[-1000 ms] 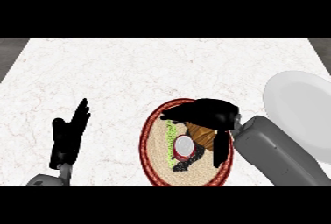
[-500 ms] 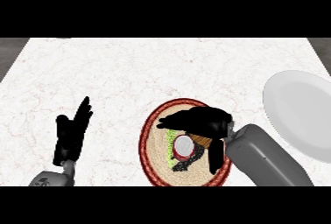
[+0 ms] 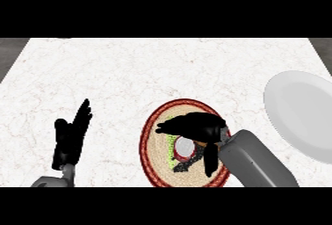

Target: Pick the can from the placemat and place it in the plate

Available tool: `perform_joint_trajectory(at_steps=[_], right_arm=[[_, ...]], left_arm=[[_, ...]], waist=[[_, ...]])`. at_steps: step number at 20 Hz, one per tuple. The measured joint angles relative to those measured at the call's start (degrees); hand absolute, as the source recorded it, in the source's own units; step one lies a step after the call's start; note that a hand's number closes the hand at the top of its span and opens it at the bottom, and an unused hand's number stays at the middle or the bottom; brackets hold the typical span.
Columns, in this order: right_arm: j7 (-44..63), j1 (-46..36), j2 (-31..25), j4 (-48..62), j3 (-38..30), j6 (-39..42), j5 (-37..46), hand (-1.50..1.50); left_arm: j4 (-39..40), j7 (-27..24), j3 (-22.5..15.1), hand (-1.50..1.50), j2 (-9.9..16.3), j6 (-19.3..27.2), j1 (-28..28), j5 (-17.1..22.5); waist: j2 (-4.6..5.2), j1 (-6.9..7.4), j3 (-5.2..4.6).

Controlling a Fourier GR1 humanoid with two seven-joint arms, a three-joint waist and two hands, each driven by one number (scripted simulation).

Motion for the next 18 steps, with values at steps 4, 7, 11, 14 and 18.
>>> perform_joint_trajectory(at_steps=[4,7,11,14,18], right_arm=[[-1.7,-1.3,1.5,1.9,-1.6,0.3,2.7,1.5],[-6.3,-2.2,1.2,3.9,-1.6,-1.8,5.1,1.5],[-9.3,-2.3,3.2,5.9,-2.1,-5.5,8.5,1.5],[-8.9,-1.8,3.8,6.1,-3.7,-7.9,10.3,1.5],[-0.3,0.4,1.8,7.6,-12.6,-13.9,10.6,1.5]], left_arm=[[1.0,0.2,1.0,0.0,-1.0,-0.6,-1.0,-0.8],[0.4,0.3,1.3,0.0,-1.4,-0.8,-0.4,-1.5],[0.4,-0.3,2.5,0.0,-1.4,-2.3,0.1,-1.5],[0.8,-1.0,2.5,0.0,-2.1,-2.6,0.4,-2.0],[-0.1,-0.5,3.4,0.0,-1.4,-2.4,1.2,-1.9]], waist=[[0.02,0.05,0.0],[0.04,0.1,0.01],[-0.08,0.11,-0.01],[-0.08,-0.04,-0.01],[-0.33,-1.16,0.02]])
